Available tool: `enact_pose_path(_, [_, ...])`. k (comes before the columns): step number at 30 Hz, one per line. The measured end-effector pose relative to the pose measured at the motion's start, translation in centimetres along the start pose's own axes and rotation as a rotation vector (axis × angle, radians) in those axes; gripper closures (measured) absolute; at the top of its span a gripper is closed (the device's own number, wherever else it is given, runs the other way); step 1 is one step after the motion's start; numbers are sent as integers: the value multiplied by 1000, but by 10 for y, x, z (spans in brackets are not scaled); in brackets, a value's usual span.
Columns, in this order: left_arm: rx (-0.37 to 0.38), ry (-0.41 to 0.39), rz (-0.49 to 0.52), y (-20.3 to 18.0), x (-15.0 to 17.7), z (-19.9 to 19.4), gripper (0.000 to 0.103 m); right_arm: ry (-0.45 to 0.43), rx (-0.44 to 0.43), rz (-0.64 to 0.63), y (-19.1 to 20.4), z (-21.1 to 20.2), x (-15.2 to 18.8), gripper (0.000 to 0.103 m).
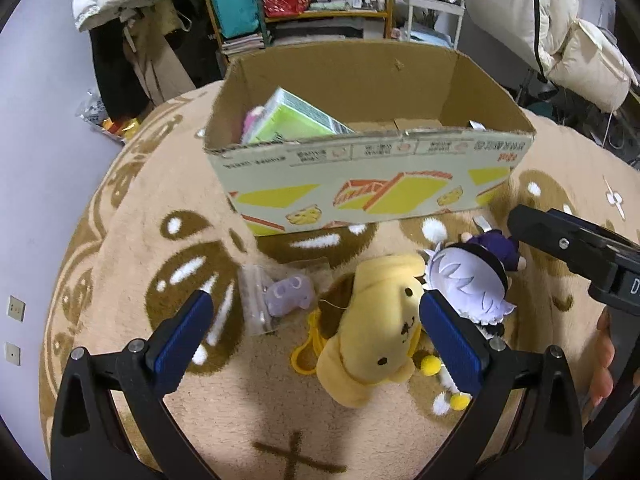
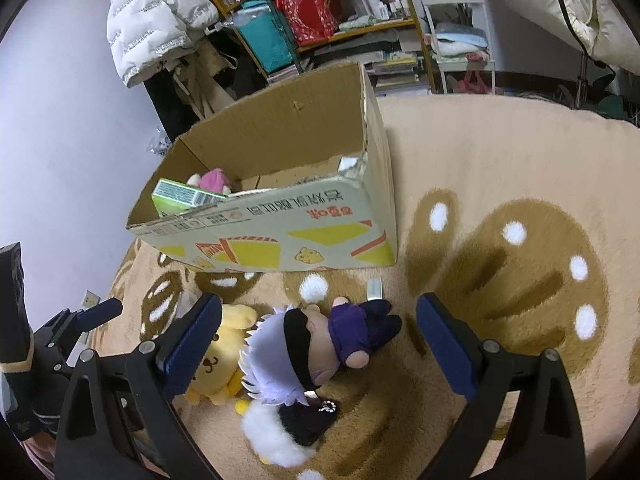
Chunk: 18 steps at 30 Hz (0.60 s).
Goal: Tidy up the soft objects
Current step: 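Withdraw both tools from the box toward the remaining plush toys, then grasp the yellow plush dog with the left tool while the right tool grasps the anime doll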
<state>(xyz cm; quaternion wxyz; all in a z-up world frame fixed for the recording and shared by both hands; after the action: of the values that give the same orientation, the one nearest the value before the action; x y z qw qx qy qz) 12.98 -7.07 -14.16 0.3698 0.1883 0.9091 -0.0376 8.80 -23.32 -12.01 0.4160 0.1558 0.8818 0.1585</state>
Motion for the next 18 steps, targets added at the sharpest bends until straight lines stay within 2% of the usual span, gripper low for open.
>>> enact_pose_path(18, [56, 139, 36, -26, 22, 37, 1, 142, 34, 54, -13, 40, 27, 1])
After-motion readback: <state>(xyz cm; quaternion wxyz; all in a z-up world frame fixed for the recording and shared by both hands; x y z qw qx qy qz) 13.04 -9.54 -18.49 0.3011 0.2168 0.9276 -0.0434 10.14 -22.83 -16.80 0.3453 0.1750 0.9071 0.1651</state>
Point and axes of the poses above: each gripper's, at about its wrist camera, not at the fingertips, and z roughly the way its jaws point, y to its left, x to its underside, the point moved 7 cm from there along z, roughly the way its jaws point, and after that the axes turned 14 degrees about -y, right-handed, at the moved point
